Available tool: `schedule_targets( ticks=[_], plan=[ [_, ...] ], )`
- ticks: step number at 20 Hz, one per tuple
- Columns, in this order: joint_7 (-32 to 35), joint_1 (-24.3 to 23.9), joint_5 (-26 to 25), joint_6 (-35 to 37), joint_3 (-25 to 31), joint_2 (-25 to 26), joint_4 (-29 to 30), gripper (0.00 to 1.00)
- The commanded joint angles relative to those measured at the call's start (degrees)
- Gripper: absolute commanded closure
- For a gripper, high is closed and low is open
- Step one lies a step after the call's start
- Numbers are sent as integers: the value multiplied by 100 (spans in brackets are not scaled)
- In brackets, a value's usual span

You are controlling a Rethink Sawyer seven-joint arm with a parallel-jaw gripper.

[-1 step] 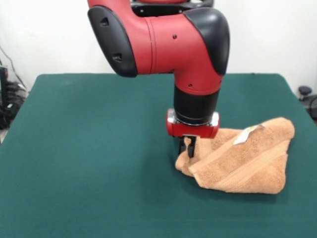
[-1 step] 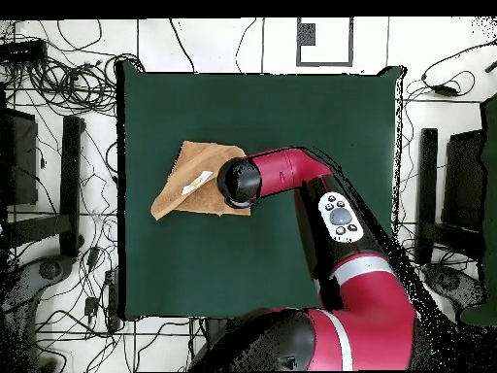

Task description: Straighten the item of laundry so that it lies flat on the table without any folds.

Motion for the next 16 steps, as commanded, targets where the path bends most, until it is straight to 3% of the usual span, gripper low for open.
schedule_targets(
  ticks=[1,16],
  plan=[
    [-570,111,-164,-93,139,-103,307,100],
    [-644,58,267,445,290,-1379,1230,100]
  ],
)
